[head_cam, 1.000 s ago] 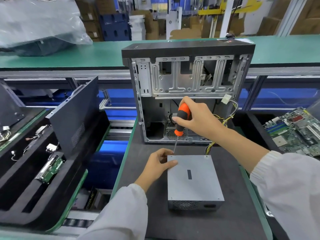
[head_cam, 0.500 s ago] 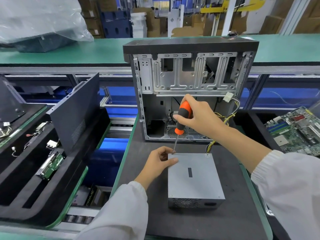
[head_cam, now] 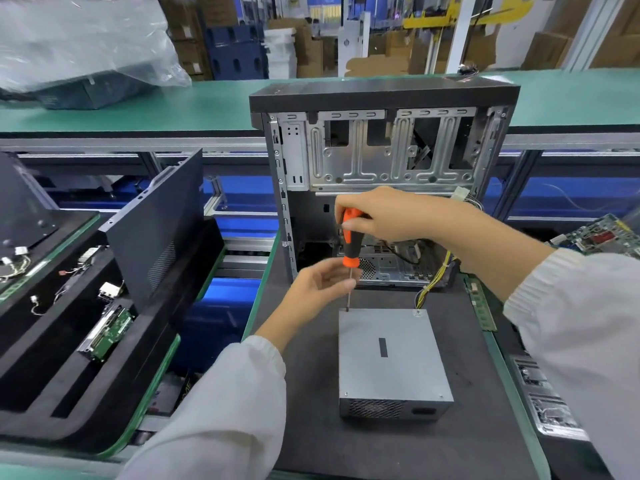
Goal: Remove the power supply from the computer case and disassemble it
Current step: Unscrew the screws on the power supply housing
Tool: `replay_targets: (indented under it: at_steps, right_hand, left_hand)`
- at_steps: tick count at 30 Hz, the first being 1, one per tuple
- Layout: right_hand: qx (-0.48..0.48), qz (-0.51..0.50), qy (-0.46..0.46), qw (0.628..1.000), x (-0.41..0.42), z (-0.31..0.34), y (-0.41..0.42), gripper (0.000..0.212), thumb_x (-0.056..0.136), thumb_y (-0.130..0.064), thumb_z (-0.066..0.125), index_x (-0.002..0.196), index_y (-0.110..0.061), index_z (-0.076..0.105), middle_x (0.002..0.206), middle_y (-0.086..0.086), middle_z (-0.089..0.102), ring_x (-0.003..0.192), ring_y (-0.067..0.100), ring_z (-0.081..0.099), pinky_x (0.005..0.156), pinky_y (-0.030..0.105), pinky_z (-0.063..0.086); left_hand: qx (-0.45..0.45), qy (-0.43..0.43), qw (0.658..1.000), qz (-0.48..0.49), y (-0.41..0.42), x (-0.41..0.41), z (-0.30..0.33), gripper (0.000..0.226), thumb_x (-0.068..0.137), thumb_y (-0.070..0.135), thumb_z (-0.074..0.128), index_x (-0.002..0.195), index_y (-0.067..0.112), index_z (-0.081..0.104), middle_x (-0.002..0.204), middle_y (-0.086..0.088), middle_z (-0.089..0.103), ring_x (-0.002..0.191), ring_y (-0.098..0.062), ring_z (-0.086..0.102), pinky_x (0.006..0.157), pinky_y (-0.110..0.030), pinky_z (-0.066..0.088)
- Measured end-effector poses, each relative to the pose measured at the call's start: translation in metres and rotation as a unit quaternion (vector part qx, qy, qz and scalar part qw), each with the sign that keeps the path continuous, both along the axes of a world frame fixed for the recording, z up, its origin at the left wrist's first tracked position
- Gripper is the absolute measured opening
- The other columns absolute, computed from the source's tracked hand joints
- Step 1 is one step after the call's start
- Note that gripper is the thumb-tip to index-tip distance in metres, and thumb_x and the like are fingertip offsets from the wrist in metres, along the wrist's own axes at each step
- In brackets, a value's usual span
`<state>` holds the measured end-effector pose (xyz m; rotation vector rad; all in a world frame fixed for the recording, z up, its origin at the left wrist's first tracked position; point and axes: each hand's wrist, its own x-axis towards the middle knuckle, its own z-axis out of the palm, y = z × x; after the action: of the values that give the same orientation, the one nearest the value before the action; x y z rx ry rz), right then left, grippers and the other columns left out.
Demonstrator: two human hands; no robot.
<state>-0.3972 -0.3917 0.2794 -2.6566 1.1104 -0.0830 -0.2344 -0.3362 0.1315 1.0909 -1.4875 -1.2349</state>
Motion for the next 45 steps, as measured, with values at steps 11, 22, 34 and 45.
replay_targets:
  at_steps: [11, 22, 34, 45]
  right_hand:
    - [-0.104, -0.077, 0.121, 0.984, 0.008, 0.005, 0.007, 0.069, 0.082, -0.079, 0.029, 0.068, -0.017, 0.055, 0.045, -0.004, 0.056, 0.040, 0.014, 0.057, 0.046, 0.025, 0.038]
    - [0.022, 0.028, 0.167, 0.985, 0.005, 0.029, 0.003, 0.042, 0.082, -0.055, 0.063, 0.112, -0.028, 0.051, 0.088, -0.005, 0.059, 0.075, 0.017, 0.067, 0.066, 0.037, 0.056]
    - [0.066, 0.014, 0.205, 0.977, 0.020, 0.039, 0.011, 0.038, 0.089, -0.036, 0.062, 0.121, -0.026, 0.044, 0.090, 0.000, 0.057, 0.070, 0.018, 0.068, 0.060, 0.029, 0.053]
    - [0.003, 0.033, 0.249, 0.968, 0.029, 0.035, 0.014, 0.028, 0.092, -0.022, 0.057, 0.118, -0.023, 0.048, 0.103, 0.004, 0.051, 0.085, 0.023, 0.059, 0.068, 0.035, 0.051]
  left_hand:
    - [-0.008, 0.035, 0.999, -0.027, 0.001, -0.008, 0.015, 0.019, 0.091, 0.006, 0.066, 0.110, 0.007, 0.066, 0.095, -0.012, 0.073, 0.094, -0.025, 0.070, 0.089, -0.028, 0.051]
    - [-0.017, 0.083, 0.994, -0.066, -0.008, -0.017, 0.033, 0.028, 0.092, 0.004, 0.063, 0.120, -0.001, 0.059, 0.102, -0.014, 0.068, 0.097, -0.019, 0.068, 0.088, -0.028, 0.051]
    - [-0.011, 0.054, 0.996, -0.069, -0.013, -0.020, 0.031, 0.020, 0.093, 0.008, 0.064, 0.113, 0.009, 0.065, 0.090, -0.011, 0.070, 0.091, -0.024, 0.069, 0.090, -0.030, 0.054]
    - [0.001, 0.068, 0.996, -0.058, -0.016, -0.019, 0.031, 0.022, 0.089, 0.015, 0.070, 0.111, 0.013, 0.069, 0.087, -0.004, 0.070, 0.089, -0.020, 0.068, 0.092, -0.033, 0.053]
